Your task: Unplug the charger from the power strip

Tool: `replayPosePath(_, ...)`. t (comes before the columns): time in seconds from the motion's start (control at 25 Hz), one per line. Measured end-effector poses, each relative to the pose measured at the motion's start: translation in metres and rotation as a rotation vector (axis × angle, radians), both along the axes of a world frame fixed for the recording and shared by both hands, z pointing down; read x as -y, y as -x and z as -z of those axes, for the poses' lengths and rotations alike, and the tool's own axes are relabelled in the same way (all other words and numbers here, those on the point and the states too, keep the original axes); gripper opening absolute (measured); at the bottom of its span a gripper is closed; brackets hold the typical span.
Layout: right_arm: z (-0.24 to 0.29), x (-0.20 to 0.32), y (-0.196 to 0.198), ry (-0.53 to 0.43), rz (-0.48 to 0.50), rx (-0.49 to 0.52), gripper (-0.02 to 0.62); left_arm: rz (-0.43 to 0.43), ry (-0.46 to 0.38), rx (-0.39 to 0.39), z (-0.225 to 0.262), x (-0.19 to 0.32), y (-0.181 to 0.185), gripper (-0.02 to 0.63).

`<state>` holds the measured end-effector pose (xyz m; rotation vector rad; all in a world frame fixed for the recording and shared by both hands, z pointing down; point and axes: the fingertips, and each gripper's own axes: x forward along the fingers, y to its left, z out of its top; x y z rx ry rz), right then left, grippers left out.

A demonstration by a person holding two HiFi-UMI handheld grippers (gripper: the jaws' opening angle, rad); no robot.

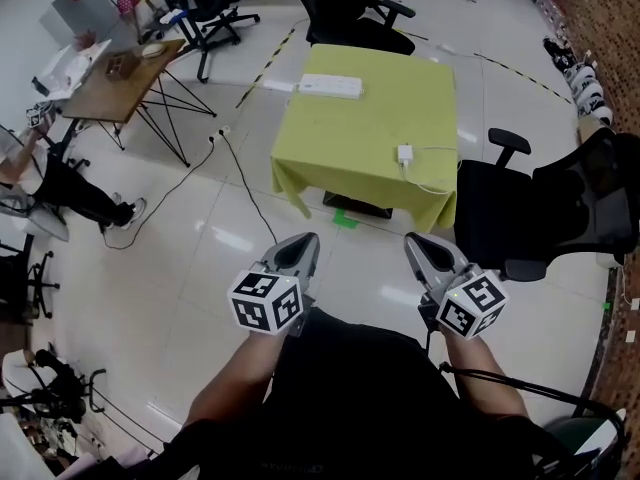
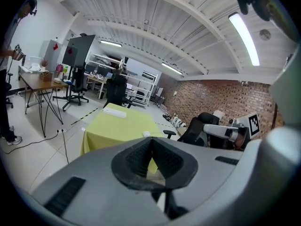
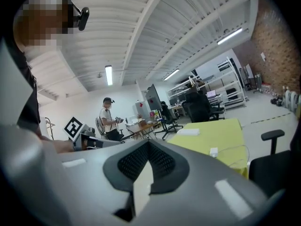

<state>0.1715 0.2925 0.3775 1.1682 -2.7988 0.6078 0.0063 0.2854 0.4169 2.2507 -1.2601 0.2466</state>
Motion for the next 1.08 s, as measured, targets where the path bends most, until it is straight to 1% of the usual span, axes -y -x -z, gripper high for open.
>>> replayPosePath(0.12, -0.001, 0.004, 0.014, -0.005, -0.007, -0.015, 0.002, -0.026, -0.007, -0.007, 0.005, 0.009, 0.008, 0.006)
replayPosePath(0.28, 0.000, 0.013, 0.039, -0.013, -0.034, -0.025, 0.001, -0.077, -0.014, 0.003, 0.009, 0.016, 0.025, 0.006)
replayPosePath(0.48, -0.005, 0.019, 0.064, 0.006, -0.055, -0.040, 0.000, -0.102, -0.011, -0.006, 0.006, 0.025, 0.048, 0.006)
replayPosePath(0.76, -0.001, 0.028, 0.077, 0.010, -0.091, -0.074, 0.001, -0.115, -0.008, -0.020, 0.004, 0.038, 0.072, 0.006)
replayPosePath(1.08, -0.004, 0.039, 0.085, 0.023, -0.116, -0.074, 0.000, -0.148, -0.017, -0.016, 0.005, 0.055, 0.077, 0.006)
